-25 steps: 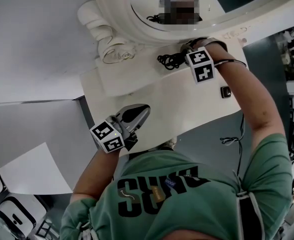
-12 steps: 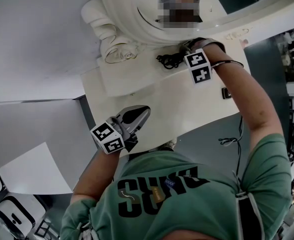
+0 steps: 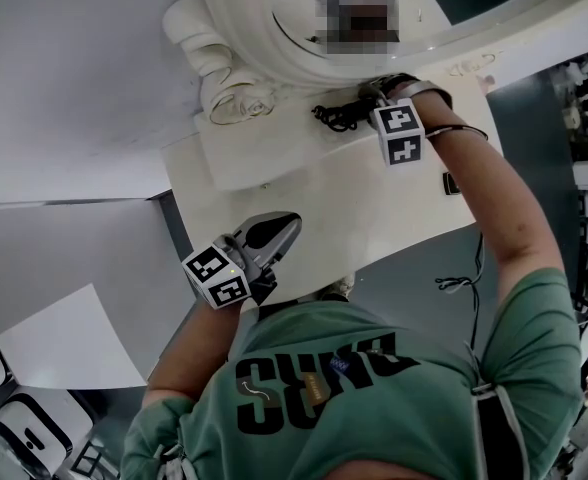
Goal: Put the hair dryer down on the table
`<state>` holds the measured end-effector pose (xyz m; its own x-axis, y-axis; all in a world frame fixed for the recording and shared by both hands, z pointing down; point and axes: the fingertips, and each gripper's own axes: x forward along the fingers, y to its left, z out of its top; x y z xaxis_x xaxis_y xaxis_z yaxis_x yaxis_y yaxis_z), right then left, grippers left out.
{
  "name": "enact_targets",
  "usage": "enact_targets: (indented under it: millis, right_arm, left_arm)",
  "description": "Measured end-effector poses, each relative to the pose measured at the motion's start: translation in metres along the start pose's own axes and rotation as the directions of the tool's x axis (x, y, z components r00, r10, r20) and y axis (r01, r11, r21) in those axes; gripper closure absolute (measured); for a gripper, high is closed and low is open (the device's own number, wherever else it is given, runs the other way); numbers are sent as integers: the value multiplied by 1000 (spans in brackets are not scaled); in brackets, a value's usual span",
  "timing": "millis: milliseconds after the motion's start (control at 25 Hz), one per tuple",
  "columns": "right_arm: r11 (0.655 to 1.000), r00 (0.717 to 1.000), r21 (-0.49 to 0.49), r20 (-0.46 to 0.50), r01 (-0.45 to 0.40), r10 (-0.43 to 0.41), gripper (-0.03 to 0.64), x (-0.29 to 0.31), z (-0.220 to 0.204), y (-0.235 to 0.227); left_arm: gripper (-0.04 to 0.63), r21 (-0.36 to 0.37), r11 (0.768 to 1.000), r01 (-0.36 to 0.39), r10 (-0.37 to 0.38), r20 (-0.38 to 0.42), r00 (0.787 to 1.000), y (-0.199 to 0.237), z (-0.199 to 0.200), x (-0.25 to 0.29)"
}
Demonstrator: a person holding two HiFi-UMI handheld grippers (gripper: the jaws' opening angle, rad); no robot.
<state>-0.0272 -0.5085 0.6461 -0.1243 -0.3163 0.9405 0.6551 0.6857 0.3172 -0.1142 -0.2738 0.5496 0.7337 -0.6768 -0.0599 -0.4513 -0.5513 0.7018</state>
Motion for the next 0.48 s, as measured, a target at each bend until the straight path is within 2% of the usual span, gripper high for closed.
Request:
enact_targets:
  millis: [200, 480]
  right_arm:
    - [997, 998, 34, 5, 70, -70, 376, -4, -1, -4]
    - [989, 992, 76, 28, 125, -127, 362, -20, 0, -8]
  left_arm:
    - [585, -4, 1000, 5, -5, -2, 1000, -4, -4, 0]
    - [586, 2, 1000, 12, -12, -13, 1000, -10, -7, 0]
